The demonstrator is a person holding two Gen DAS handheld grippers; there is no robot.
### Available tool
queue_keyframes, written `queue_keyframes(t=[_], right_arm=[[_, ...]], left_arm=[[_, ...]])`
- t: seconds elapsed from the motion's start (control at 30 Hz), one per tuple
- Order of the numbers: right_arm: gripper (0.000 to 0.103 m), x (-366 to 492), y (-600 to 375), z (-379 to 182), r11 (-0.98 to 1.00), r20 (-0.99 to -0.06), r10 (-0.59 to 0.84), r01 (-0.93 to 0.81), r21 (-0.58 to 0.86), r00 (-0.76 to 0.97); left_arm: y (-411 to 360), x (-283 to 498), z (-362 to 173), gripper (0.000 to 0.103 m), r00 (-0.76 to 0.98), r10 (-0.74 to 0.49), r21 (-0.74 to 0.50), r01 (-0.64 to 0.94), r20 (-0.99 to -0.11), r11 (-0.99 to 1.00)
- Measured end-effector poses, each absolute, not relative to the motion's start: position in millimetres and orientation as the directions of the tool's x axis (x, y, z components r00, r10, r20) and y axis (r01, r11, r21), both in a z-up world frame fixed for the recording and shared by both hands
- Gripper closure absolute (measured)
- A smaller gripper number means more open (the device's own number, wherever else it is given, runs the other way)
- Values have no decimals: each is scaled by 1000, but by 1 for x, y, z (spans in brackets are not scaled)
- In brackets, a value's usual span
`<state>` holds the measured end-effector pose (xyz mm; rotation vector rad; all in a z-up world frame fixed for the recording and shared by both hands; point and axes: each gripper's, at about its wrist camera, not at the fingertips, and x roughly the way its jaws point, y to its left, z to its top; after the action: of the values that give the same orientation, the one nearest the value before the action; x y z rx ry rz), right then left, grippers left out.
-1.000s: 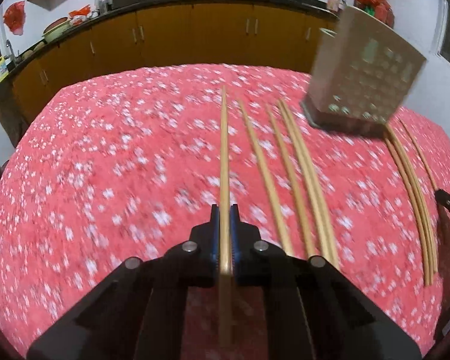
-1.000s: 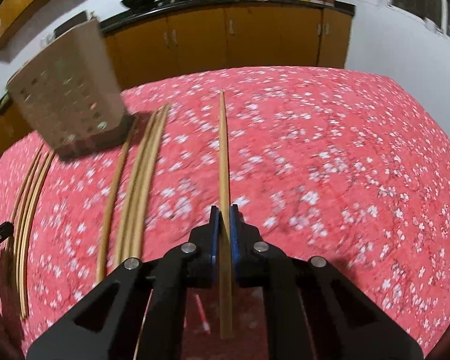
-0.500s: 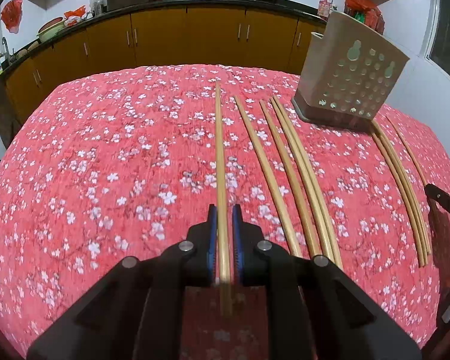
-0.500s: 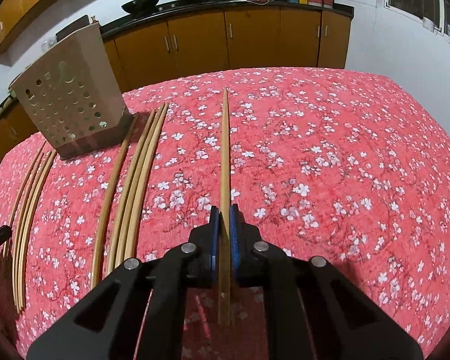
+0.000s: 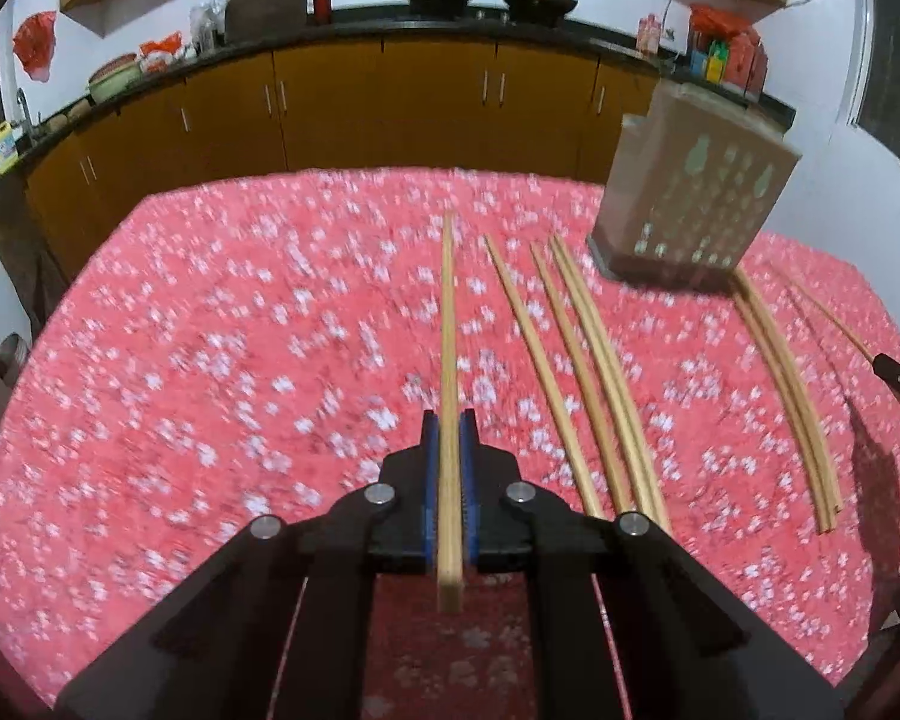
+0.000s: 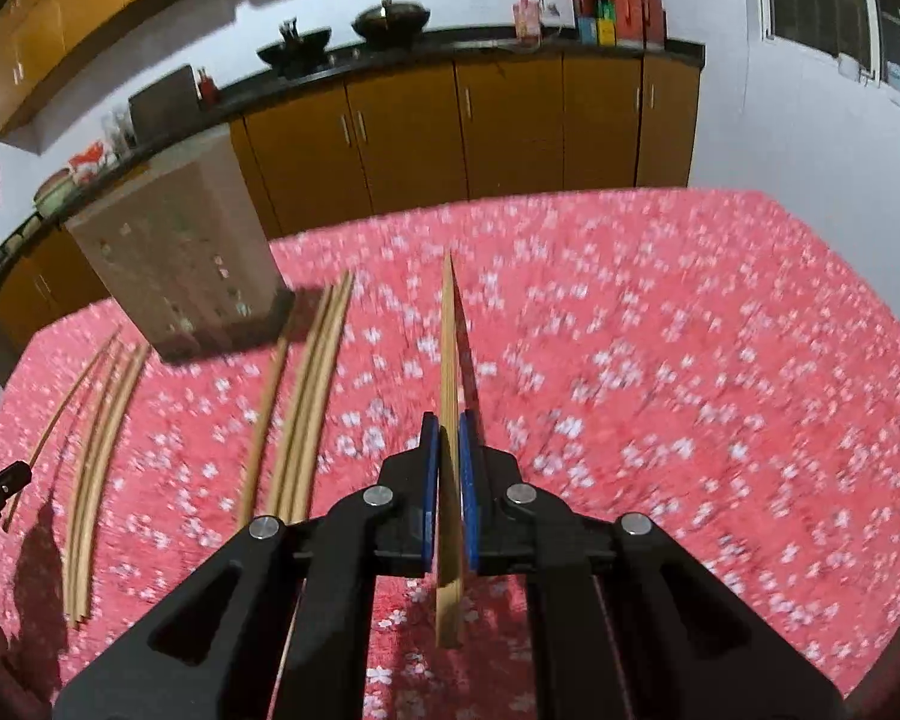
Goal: Organize utensils
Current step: 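Lift the left tool's chopstick into the holder while the right tool inserts its chopstick too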
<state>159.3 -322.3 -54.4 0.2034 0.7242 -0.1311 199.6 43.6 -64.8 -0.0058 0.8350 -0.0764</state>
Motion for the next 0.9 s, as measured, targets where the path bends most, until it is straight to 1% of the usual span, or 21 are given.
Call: queue_keyframes(t=[0.17,0.4,0.57,0.8,0.9], right_arm=[[95,151,-323,-32,972,-619,-51,182,150,784],[95,142,-325,11,970,-505,-66,174,170,861],[95,144,-324,29,972,-459,-71,164,167,886],[95,149,-323,42,975,-427,-66,149,163,902],[95,153,-326,63,972,-382,-55,136,190,923]], left_arm=[[51,190,-33,95,729,-81,-51,64,-680,997],[59,181,18,95,821,-99,-86,61,-563,994],[62,180,49,95,868,-96,-106,50,-488,993],[59,189,74,95,891,-82,-95,45,-445,995],[59,192,91,95,902,-85,-96,48,-423,994]])
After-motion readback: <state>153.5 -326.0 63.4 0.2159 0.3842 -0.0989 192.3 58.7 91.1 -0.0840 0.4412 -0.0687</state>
